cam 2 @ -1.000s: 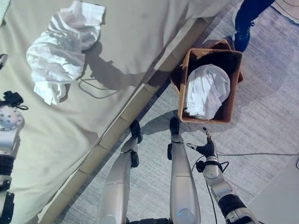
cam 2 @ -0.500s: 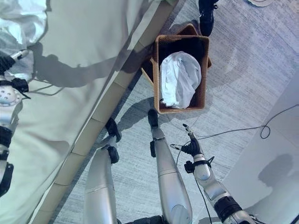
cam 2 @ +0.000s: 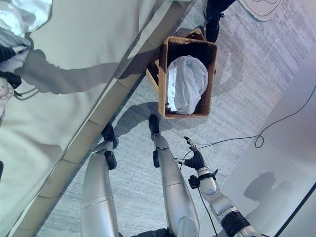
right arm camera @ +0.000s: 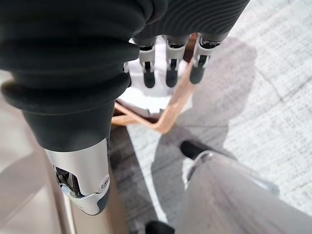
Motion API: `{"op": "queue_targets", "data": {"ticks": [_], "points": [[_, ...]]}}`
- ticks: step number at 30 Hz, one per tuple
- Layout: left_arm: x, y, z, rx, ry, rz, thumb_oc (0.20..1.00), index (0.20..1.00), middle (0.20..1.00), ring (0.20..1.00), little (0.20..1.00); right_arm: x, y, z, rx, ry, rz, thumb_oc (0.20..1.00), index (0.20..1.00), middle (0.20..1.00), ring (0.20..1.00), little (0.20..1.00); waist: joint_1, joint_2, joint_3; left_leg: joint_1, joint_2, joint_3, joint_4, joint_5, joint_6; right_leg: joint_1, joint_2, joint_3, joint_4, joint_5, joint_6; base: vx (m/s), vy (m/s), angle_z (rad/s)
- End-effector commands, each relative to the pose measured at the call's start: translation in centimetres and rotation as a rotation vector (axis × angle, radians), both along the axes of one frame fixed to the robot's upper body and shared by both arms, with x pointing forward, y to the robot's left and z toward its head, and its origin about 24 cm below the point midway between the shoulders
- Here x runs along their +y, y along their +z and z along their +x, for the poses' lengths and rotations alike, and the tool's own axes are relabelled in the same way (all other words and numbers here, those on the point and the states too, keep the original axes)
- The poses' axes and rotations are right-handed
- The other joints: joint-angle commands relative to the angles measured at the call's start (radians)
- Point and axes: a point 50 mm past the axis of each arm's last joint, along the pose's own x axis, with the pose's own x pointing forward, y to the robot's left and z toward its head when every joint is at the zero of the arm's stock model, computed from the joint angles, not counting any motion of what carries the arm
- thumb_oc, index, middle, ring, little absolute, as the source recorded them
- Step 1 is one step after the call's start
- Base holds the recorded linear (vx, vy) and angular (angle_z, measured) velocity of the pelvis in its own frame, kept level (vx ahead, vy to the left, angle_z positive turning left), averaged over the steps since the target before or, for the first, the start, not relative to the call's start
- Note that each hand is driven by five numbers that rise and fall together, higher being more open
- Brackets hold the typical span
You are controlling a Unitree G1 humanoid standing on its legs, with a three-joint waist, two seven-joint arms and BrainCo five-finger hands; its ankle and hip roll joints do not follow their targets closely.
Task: Pick up clothes into the bucket
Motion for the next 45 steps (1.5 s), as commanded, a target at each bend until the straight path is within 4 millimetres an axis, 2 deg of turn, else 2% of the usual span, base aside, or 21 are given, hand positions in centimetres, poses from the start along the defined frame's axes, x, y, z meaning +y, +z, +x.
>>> {"op": "queue_targets", "data": {"ticks": [1,4,8,9,11,12,14,17,18,19,20,21,22,24,25,26,28,29,30,38,45], "points": [[4.3,-4.6,-1.9,0.311,0.188,0.013,0.200,0.200,0.200,0.200,0.200,1.1,-0.5,-1.4,0.014,0.037,0.069,1.000,1.000,1.000,1.000,1.000,0.021,-0.071,0.006,0.116,-0.057,0.057,0.096,-0.187,0.081,0.045,-0.023,0.018,-0.114,0.093,0.083,0.00,0.000,0.00],[4.7,-5.6,-2.3,0.336,0.196,0.020,0.200,0.200,0.200,0.200,0.200,1.3,-0.9,-1.5,0.030,0.057,0.047,1.000,1.000,1.000,1.000,1.000,0.029,-0.067,0.006,0.146,-0.068,0.057,0.069,-0.178,0.079,0.065,-0.027,0.018,-0.125,0.095,0.079,0.00,-0.004,0.01],[3.9,-6.1,-2.5,0.305,0.123,0.028,0.200,0.200,0.200,0.200,0.200,1.1,-1.0,-1.4,0.032,0.063,0.016,1.000,1.000,1.000,1.000,1.000,0.049,-0.049,0.006,0.204,-0.085,0.051,0.018,-0.154,0.072,0.108,-0.038,0.014,-0.134,0.096,0.074,0.00,-0.023,0.05],[2.7,-5.8,-2.6,0.226,0.036,0.018,0.200,0.200,0.200,0.200,0.200,0.8,-0.8,-1.3,0.019,0.052,0.010,1.000,1.000,1.000,1.000,1.000,0.072,-0.033,0.006,0.234,-0.095,0.045,-0.007,-0.143,0.067,0.132,-0.043,0.007,-0.135,0.093,0.071,-0.02,-0.049,0.05],[2.3,-6.2,-3.1,0.188,-0.014,-0.007,0.200,0.200,0.200,0.200,0.200,0.5,-0.7,-1.3,0.016,0.051,-0.004,1.000,1.000,1.000,1.000,1.000,0.077,-0.022,0.006,0.257,-0.101,0.042,-0.021,-0.137,0.066,0.152,-0.048,0.003,-0.135,0.090,0.069,-0.02,-0.049,0.04],[1.5,-7.0,-3.8,0.117,-0.098,-0.086,0.200,0.200,0.200,0.200,0.200,-0.1,-0.2,-1.0,-0.006,0.037,-0.018,1.000,1.000,1.000,1.000,1.000,0.100,-0.002,0.006,0.305,-0.112,0.035,-0.054,-0.125,0.063,0.194,-0.057,-0.005,-0.138,0.085,0.064,-0.02,-0.047,0.07],[0.7,-7.1,-4.2,0.072,-0.147,-0.112,0.200,0.200,0.200,0.200,0.200,-0.4,0.1,-1.0,-0.022,0.028,-0.018,1.000,1.000,1.000,1.000,1.000,0.106,0.006,0.006,0.324,-0.116,0.030,-0.067,-0.120,0.061,0.210,-0.061,-0.008,-0.139,0.083,0.062,-0.02,-0.046,0.15],[-1.4,-7.7,-5.8,-0.069,-0.309,-0.204,0.200,0.200,0.200,0.200,0.200,-1.9,2.9,-0.1,-0.141,0.005,-0.036,1.000,1.000,1.000,1.000,1.000,0.132,0.042,0.006,0.424,-0.135,0.015,-0.131,-0.097,0.056,0.292,-0.073,-0.017,-0.136,0.066,0.051,-0.01,-0.042,0.21],[-1.4,-7.7,-5.8,-0.069,-0.308,-0.205,0.200,0.200,0.200,0.200,0.200,-1.9,2.9,-0.1,-0.141,0.006,-0.037,1.000,1.000,1.000,1.000,1.000,0.131,0.042,0.006,0.425,-0.135,0.015,-0.131,-0.097,0.056,0.292,-0.073,-0.017,-0.136,0.066,0.051,-0.10,-0.047,0.18],[-2.2,-7.3,-6.2,-0.109,-0.365,-0.212,0.200,0.200,0.200,0.200,0.200,-2.3,4.4,0.4,-0.211,0.007,-0.054,1.000,1.000,1.000,1.000,1.000,0.133,0.043,0.006,0.422,-0.144,0.025,-0.147,-0.055,0.057,0.288,-0.085,-0.022,-0.138,0.087,0.041,-0.10,-0.043,0.19],[-3.8,-7.0,-6.6,-0.137,-0.466,-0.211,0.200,0.200,0.200,0.200,0.200,-2.8,7.0,1.0,-0.322,0.012,-0.073,1.000,1.000,1.000,1.000,1.000,0.138,0.061,0.006,0.470,-0.151,0.017,-0.173,-0.044,0.055,0.324,-0.091,-0.025,-0.128,0.073,0.034,-0.10,-0.053,0.35],[-4.4,-6.8,-6.7,-0.142,-0.499,-0.195,0.200,0.200,0.200,0.200,0.200,-2.8,8.6,1.2,-0.393,0.023,-0.087,1.000,1.000,1.000,1.000,1.000,0.141,0.071,0.006,0.499,-0.155,0.013,-0.188,-0.040,0.053,0.346,-0.093,-0.029,-0.123,0.064,0.030,-0.01,-0.020,0.38],[-4.4,-6.9,-6.7,-0.141,-0.499,-0.196,0.200,0.200,0.200,0.200,0.200,-2.8,8.6,1.2,-0.392,0.023,-0.088,1.000,1.000,1.000,1.000,1.000,0.141,0.071,0.006,0.501,-0.155,0.012,-0.190,-0.039,0.053,0.348,-0.093,-0.029,-0.123,0.064,0.030,-0.01,-0.011,0.29],[-7.1,-5.5,-6.8,-0.163,-0.658,-0.158,0.200,0.200,0.200,0.200,0.200,-2.7,12.1,1.9,-0.545,0.048,-0.109,1.000,1.000,1.000,1.000,1.000,0.147,0.095,0.006,0.562,-0.166,0.002,-0.226,-0.023,0.047,0.396,-0.100,-0.037,-0.112,0.047,0.022,-0.02,-0.001,0.12],[-7.1,-5.6,-6.8,-0.162,-0.659,-0.159,0.200,0.200,0.200,0.200,0.200,-2.7,12.1,1.8,-0.544,0.048,-0.109,1.000,1.000,1.000,1.000,1.000,0.147,0.095,0.006,0.564,-0.166,0.002,-0.228,-0.022,0.047,0.398,-0.101,-0.037,-0.113,0.047,0.022,-0.01,-0.027,0.12],[-8.6,-4.7,-7.1,-0.157,-0.756,-0.115,0.200,0.200,0.200,0.200,0.200,-2.1,14.7,2.0,-0.650,0.105,-0.120,1.000,1.000,1.000,1.000,1.000,0.154,0.110,0.006,0.621,-0.171,-0.008,-0.266,-0.006,0.039,0.443,-0.106,-0.047,-0.113,0.036,0.017,-0.01,-0.038,0.14],[-9.3,-4.3,-7.3,-0.160,-0.807,-0.107,0.200,0.200,0.200,0.200,0.200,-2.0,15.6,2.1,-0.680,0.121,-0.125,1.000,1.000,1.000,1.000,1.000,0.156,0.116,0.006,0.642,-0.172,-0.011,-0.281,0.000,0.036,0.465,-0.109,-0.050,-0.114,0.031,0.015,-0.01,-0.039,0.10],[-11.0,-3.3,-8.1,-0.160,-0.930,-0.064,0.200,0.200,0.200,0.200,0.200,-1.6,17.7,2.1,-0.751,0.187,-0.160,1.000,1.000,1.000,1.000,1.000,0.166,0.126,0.006,0.694,-0.175,-0.018,-0.311,0.013,0.028,0.512,-0.110,-0.060,-0.115,0.021,0.011,0.01,-0.050,0.09],[-11.4,-3.2,-8.3,-0.152,-0.961,-0.065,0.200,0.200,0.200,0.200,0.200,-1.5,18.4,2.1,-0.770,0.210,-0.176,1.000,1.000,1.000,1.000,1.000,0.166,0.129,-0.001,0.713,-0.178,-0.024,-0.331,0.027,0.027,0.528,-0.113,-0.066,-0.122,0.023,0.009,0.02,-0.065,0.12],[-15.2,-2.6,-9.9,0.011,-1.298,-0.048,0.200,0.200,0.200,0.200,0.200,0.0,19.8,1.8,-0.712,0.426,-0.138,1.000,1.000,1.000,1.000,1.000,0.182,0.144,-0.137,0.851,-0.178,-0.046,-0.458,0.070,0.010,0.650,-0.103,-0.099,-0.175,0.006,0.000,0.08,-0.046,0.16],[-18.6,-3.1,-10.3,0.236,-1.570,-0.074,0.200,0.200,0.200,0.200,0.200,3.2,19.3,0.6,-0.613,0.639,0.112,1.000,1.000,1.000,1.000,1.000,0.172,0.143,-0.229,0.958,-0.167,-0.042,-0.528,0.083,0.003,0.745,-0.089,-0.107,-0.213,-0.008,-0.001,0.07,-0.021,0.04]]}}
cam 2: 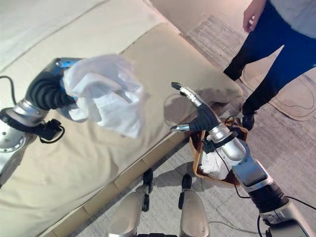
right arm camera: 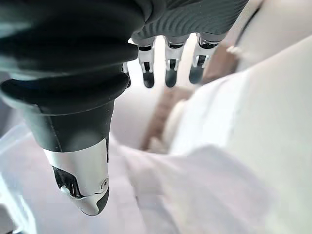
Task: Pick up clothes into the bucket
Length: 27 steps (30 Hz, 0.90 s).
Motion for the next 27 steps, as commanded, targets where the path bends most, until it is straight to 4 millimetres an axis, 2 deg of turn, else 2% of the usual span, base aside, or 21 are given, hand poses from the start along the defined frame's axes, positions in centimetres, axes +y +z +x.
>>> {"op": "queue_targets", "data": {"ticks": [1,5,8,9,10,11,13,16,18,23,24,25,26,27], "points": [[-1.6,0.2,-0.9,0.065,-0.173,-0.038,0.200,0.200,0.200,0.200,0.200,2.8,0.4,-1.4,0.047,0.210,0.150,1.000,1.000,1.000,1.000,1.000,-0.022,-0.047,-0.140,0.088,-0.038,0.018,0.026,-0.103,0.022,0.052,0.023,-0.002,-0.140,0.102,0.021,0.07,-0.013,-0.03],[-3.3,-1.2,-0.7,0.190,-0.299,-0.091,0.200,0.200,0.200,0.200,0.200,5.3,-1.1,-2.3,0.204,0.381,0.262,1.000,1.000,1.000,1.000,1.000,-0.026,-0.052,-0.183,0.139,-0.027,0.028,-0.005,-0.100,0.019,0.104,0.028,-0.004,-0.174,0.103,0.021,0.07,-0.013,-0.01],[-3.9,-2.0,-0.4,0.254,-0.337,-0.126,0.200,0.200,0.200,0.200,0.200,6.0,-1.8,-2.7,0.271,0.431,0.300,1.000,1.000,1.000,1.000,1.000,-0.027,-0.055,-0.202,0.160,-0.022,0.033,-0.020,-0.099,0.018,0.128,0.029,-0.006,-0.190,0.102,0.021,0.06,-0.011,-0.04],[-4.6,-3.0,-0.3,0.306,-0.368,-0.150,0.200,0.200,0.200,0.200,0.200,7.1,-2.7,-3.3,0.360,0.502,0.360,1.000,1.000,1.000,1.000,1.000,-0.030,-0.057,-0.220,0.179,-0.019,0.037,-0.031,-0.099,0.017,0.148,0.031,-0.004,-0.200,0.100,0.020,0.05,-0.001,-0.04],[-4.7,-3.0,-0.3,0.306,-0.369,-0.150,0.200,0.200,0.200,0.200,0.200,7.1,-2.7,-3.4,0.361,0.502,0.360,1.000,1.000,1.000,1.000,1.000,-0.029,-0.057,-0.220,0.180,-0.019,0.037,-0.032,-0.098,0.017,0.149,0.031,-0.004,-0.200,0.101,0.020,0.07,-0.004,-0.03],[-5.4,-4.0,0.1,0.358,-0.386,-0.166,0.200,0.200,0.200,0.200,0.200,8.2,-3.7,-4.0,0.459,0.567,0.422,1.000,1.000,1.000,1.000,1.000,-0.036,-0.060,-0.235,0.198,-0.013,0.044,-0.047,-0.095,0.014,0.167,0.032,-0.007,-0.211,0.099,0.020,0.05,-0.005,-0.03],[-5.9,-4.7,0.5,0.380,-0.375,-0.166,0.200,0.200,0.200,0.200,0.200,9.3,-4.7,-4.6,0.566,0.625,0.483,1.000,1.000,1.000,1.000,1.000,-0.040,-0.062,-0.250,0.217,-0.011,0.050,-0.064,-0.092,0.012,0.184,0.036,-0.009,-0.221,0.098,0.020,0.06,-0.007,-0.03],[-6.1,-5.0,0.8,0.379,-0.360,-0.166,0.200,0.200,0.200,0.200,0.200,10.3,-5.2,-5.3,0.638,0.685,0.531,1.000,1.000,1.000,1.000,1.000,-0.040,-0.065,-0.262,0.234,-0.008,0.056,-0.078,-0.089,0.009,0.200,0.038,-0.009,-0.230,0.098,0.021,0.04,-0.010,-0.04],[-6.3,-5.5,1.6,0.338,-0.285,-0.162,0.200,0.200,0.200,0.200,0.200,11.8,-5.2,-6.1,0.714,0.775,0.570,1.000,1.000,1.000,1.000,1.000,-0.039,-0.073,-0.278,0.253,-0.003,0.059,-0.089,-0.088,0.006,0.218,0.041,-0.012,-0.242,0.097,0.020,0.05,-0.020,-0.05],[-6.0,-5.7,2.5,0.181,-0.121,-0.119,0.200,0.200,0.200,0.200,0.200,12.5,-3.8,-6.2,0.699,0.845,0.594,1.000,1.000,1.000,1.000,1.000,-0.029,-0.087,-0.300,0.273,0.003,0.059,-0.102,-0.088,0.002,0.245,0.043,-0.018,-0.255,0.091,0.021,0.01,-0.008,0.00],[-5.9,-5.8,2.6,0.160,-0.099,-0.116,0.200,0.200,0.200,0.200,0.200,12.4,-3.6,-6.2,0.687,0.843,0.601,0.843,0.843,0.843,0.843,0.843,-0.028,-0.089,-0.305,0.275,0.004,0.057,-0.102,-0.089,0.001,0.249,0.044,-0.018,-0.255,0.089,0.021,0.04,-0.020,0.02],[-5.9,-5.9,2.6,0.140,-0.080,-0.116,0.200,0.200,0.200,0.200,0.200,12.4,-3.6,-6.2,0.689,0.845,0.605,0.489,0.489,0.489,0.489,0.489,-0.027,-0.091,-0.309,0.278,0.005,0.056,-0.102,-0.090,0.001,0.253,0.044,-0.019,-0.256,0.087,0.020,0.00,0.000,0.00],[-6.0,-6.2,2.6,0.138,-0.069,-0.132,0.200,0.200,0.200,0.200,0.200,12.4,-3.6,-6.2,0.691,0.842,0.611,0.304,0.304,0.304,0.304,0.304,-0.026,-0.093,-0.311,0.281,0.005,0.055,-0.103,-0.091,0.001,0.259,0.044,-0.020,-0.257,0.085,0.020,0.00,0.000,0.00],[-5.9,-6.4,2.6,0.141,-0.062,-0.144,0.200,0.200,0.200,0.200,0.200,12.3,-3.6,-6.1,0.691,0.834,0.620,0.200,0.200,0.200,0.200,0.200,-0.026,-0.093,-0.315,0.285,0.006,0.054,-0.104,-0.092,0.001,0.264,0.044,-0.022,-0.259,0.084,0.019,0.04,-0.008,0.00]]}}
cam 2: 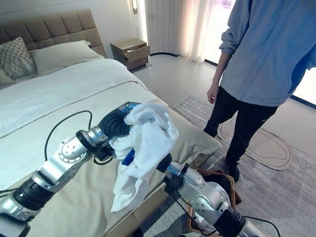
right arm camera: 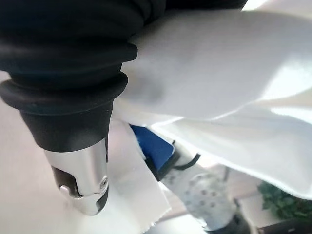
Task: Pick up clothes into the bucket
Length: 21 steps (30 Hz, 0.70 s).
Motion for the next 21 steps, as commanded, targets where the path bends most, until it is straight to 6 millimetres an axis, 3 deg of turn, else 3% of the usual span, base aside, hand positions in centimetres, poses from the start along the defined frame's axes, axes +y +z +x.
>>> {"op": "queue_targets", "data": {"ticks": [1,8,9,10,13,21], "points": [[0.9,1.8,1.1,-0.134,0.113,-0.063,0.200,0.200,0.200,0.200,0.200,2.3,4.7,-1.5,-0.149,0.136,0.201,0.200,0.200,0.200,0.200,0.200,-0.003,-0.052,0.003,0.053,-0.034,0.029,0.030,-0.086,0.014,-0.002,-0.012,-0.014,-0.040,0.052,0.025,0.04,-0.006,0.01],[1.7,0.2,0.9,-0.086,0.176,-0.089,0.200,0.200,0.200,0.200,0.200,1.2,4.5,-1.2,-0.129,0.072,0.228,0.200,0.200,0.200,0.200,0.200,-0.002,-0.050,-0.013,0.071,-0.032,0.023,0.036,-0.097,0.015,0.020,-0.012,-0.018,-0.042,0.046,0.025,0.01,0.000,0.01],[2.4,-0.4,0.8,-0.065,0.212,-0.092,0.473,0.473,0.473,0.473,0.473,0.6,4.6,-1.2,-0.133,0.047,0.235,0.200,0.200,0.200,0.200,0.200,-0.002,-0.049,-0.017,0.076,-0.031,0.023,0.039,-0.101,0.016,0.026,-0.012,-0.019,-0.043,0.045,0.025,0.04,0.001,0.00],[2.8,-0.7,0.7,-0.060,0.236,-0.095,1.000,1.000,1.000,1.000,1.000,0.2,4.5,-1.2,-0.132,0.029,0.240,0.200,0.200,0.200,0.200,0.200,-0.002,-0.049,-0.020,0.077,-0.031,0.023,0.041,-0.103,0.016,0.027,-0.012,-0.019,-0.043,0.043,0.025,0.04,0.002,0.01],[3.8,-1.6,0.4,-0.036,0.291,-0.100,1.000,1.000,1.000,1.000,1.000,-0.8,4.5,-1.2,-0.133,-0.016,0.248,0.200,0.200,0.200,0.200,0.200,-0.004,-0.047,-0.025,0.081,-0.030,0.025,0.043,-0.106,0.016,0.031,-0.012,-0.017,-0.044,0.042,0.025,0.00,0.000,0.00],[8.6,-6.8,-1.7,0.136,0.582,-0.156,1.000,1.000,1.000,1.000,1.000,-7.0,3.6,-0.3,-0.152,-0.366,0.204,0.200,0.200,0.200,0.200,0.200,-0.011,-0.041,-0.028,0.085,-0.029,0.028,0.043,-0.110,0.018,0.030,-0.012,-0.014,-0.042,0.040,0.025,0.00,0.000,0.00]]}}
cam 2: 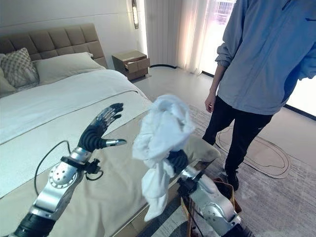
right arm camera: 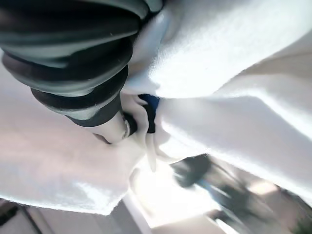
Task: Pick up clothes into the bucket
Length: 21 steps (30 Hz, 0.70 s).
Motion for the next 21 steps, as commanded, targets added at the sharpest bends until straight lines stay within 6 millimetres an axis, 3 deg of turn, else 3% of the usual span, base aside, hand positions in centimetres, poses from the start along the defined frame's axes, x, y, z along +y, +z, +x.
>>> {"op": "queue_targets", "data": {"ticks": [1,3,4,5,7,8,11,12,14,16,18,19,21], "points": [[2.0,-0.4,0.0,-0.019,0.122,0.012,1.000,1.000,1.000,1.000,1.000,-1.7,4.2,-0.2,-0.222,-0.126,0.085,0.200,0.200,0.200,0.200,0.200,-0.009,-0.037,-0.007,0.034,-0.027,0.027,0.063,-0.108,0.020,-0.039,-0.010,-0.009,0.015,0.024,0.020,0.00,0.000,0.00],[3.0,-2.4,-0.8,0.057,0.184,-0.001,1.000,1.000,1.000,1.000,1.000,-3.7,3.8,-0.1,-0.234,-0.250,0.012,0.200,0.200,0.200,0.200,0.200,-0.009,-0.034,-0.005,0.031,-0.028,0.026,0.064,-0.110,0.022,-0.041,-0.010,-0.012,0.015,0.023,0.019,0.00,0.000,0.00],[3.0,-2.4,-0.8,0.057,0.184,-0.001,1.000,1.000,1.000,1.000,1.000,-3.7,3.8,-0.1,-0.234,-0.250,0.012,0.200,0.200,0.200,0.200,0.200,-0.009,-0.034,-0.005,0.031,-0.028,0.026,0.064,-0.110,0.022,-0.041,-0.010,-0.012,0.015,0.023,0.019,0.00,0.000,0.00],[3.8,-4.5,-1.6,0.143,0.234,-0.016,1.000,1.000,1.000,1.000,1.000,-5.5,3.3,-0.1,-0.234,-0.362,-0.057,0.200,0.200,0.200,0.200,0.200,-0.010,-0.031,-0.002,0.028,-0.029,0.025,0.065,-0.111,0.024,-0.044,-0.011,-0.015,0.017,0.023,0.019,0.00,0.000,0.00],[4.0,-5.3,-1.9,0.179,0.249,-0.021,1.000,1.000,1.000,1.000,1.000,-6.1,2.9,-0.1,-0.224,-0.402,-0.069,0.200,0.200,0.200,0.200,0.200,-0.010,-0.029,0.000,0.026,-0.029,0.024,0.066,-0.111,0.024,-0.045,-0.012,-0.016,0.017,0.023,0.019,0.00,0.000,0.00],[4.7,-7.3,-2.6,0.263,0.292,-0.032,1.000,1.000,1.000,1.000,1.000,-7.6,2.1,0.0,-0.205,-0.507,-0.132,0.200,0.200,0.200,0.200,0.200,-0.010,-0.024,0.008,0.019,-0.031,0.022,0.070,-0.111,0.026,-0.050,-0.014,-0.019,0.022,0.023,0.019,0.00,0.000,0.00],[5.5,-9.8,-3.6,0.369,0.347,-0.030,1.000,1.000,1.000,1.000,1.000,-9.8,0.6,0.1,-0.161,-0.651,-0.251,0.200,0.200,0.200,0.200,0.200,-0.008,-0.017,0.024,-0.001,-0.036,0.013,0.080,-0.108,0.028,-0.067,-0.016,-0.025,0.031,0.023,0.019,-0.04,0.005,0.01],[5.5,-9.8,-3.6,0.369,0.347,-0.030,1.000,1.000,1.000,1.000,1.000,-9.8,0.6,0.1,-0.161,-0.651,-0.251,0.200,0.200,0.200,0.200,0.200,-0.008,-0.017,0.024,-0.002,-0.036,0.013,0.080,-0.108,0.028,-0.067,-0.016,-0.025,0.031,0.022,0.019,-0.11,-0.002,0.04],[6.0,-12.5,-4.4,0.481,0.418,-0.032,1.000,1.000,1.000,1.000,1.000,-12.0,-1.3,0.6,-0.080,-0.813,-0.349,0.200,0.200,0.200,0.200,0.200,-0.002,-0.009,0.068,-0.048,-0.044,-0.001,0.106,-0.102,0.030,-0.108,-0.022,-0.030,0.054,0.024,0.018,-0.17,-0.008,0.07],[6.2,-13.9,-4.8,0.536,0.466,-0.029,1.000,1.000,1.000,1.000,1.000,-13.5,-2.4,1.1,-0.020,-0.915,-0.393,0.200,0.200,0.200,0.200,0.200,0.003,0.000,0.104,-0.097,-0.053,-0.014,0.138,-0.101,0.032,-0.152,-0.027,-0.032,0.084,0.022,0.015,-0.19,-0.014,0.11],[6.3,-16.4,-5.6,0.642,0.552,-0.048,1.000,1.000,1.000,1.000,1.000,-14.8,-4.1,1.6,0.084,-1.012,-0.369,0.200,0.200,0.200,0.200,0.200,0.007,0.012,0.155,-0.162,-0.062,-0.028,0.199,-0.108,0.034,-0.219,-0.038,-0.037,0.152,0.010,0.009,-0.18,-0.011,0.16],[6.3,-16.4,-5.5,0.640,0.552,-0.048,1.000,1.000,1.000,1.000,1.000,-14.9,-4.1,1.7,0.082,-1.012,-0.368,0.200,0.200,0.200,0.200,0.200,0.005,0.012,0.152,-0.170,-0.063,-0.029,0.199,-0.104,0.034,-0.226,-0.039,-0.038,0.151,0.013,0.010,-0.17,0.007,0.24],[6.3,-19.9,-7.4,0.822,0.670,-0.041,1.000,1.000,1.000,1.000,1.000,-16.3,-5.8,2.1,0.202,-1.125,-0.354,0.200,0.200,0.200,0.200,0.200,0.010,0.031,0.211,-0.246,-0.078,-0.052,0.283,-0.122,0.045,-0.301,-0.053,-0.037,0.252,-0.016,-0.005,-0.10,0.006,0.22]]}}
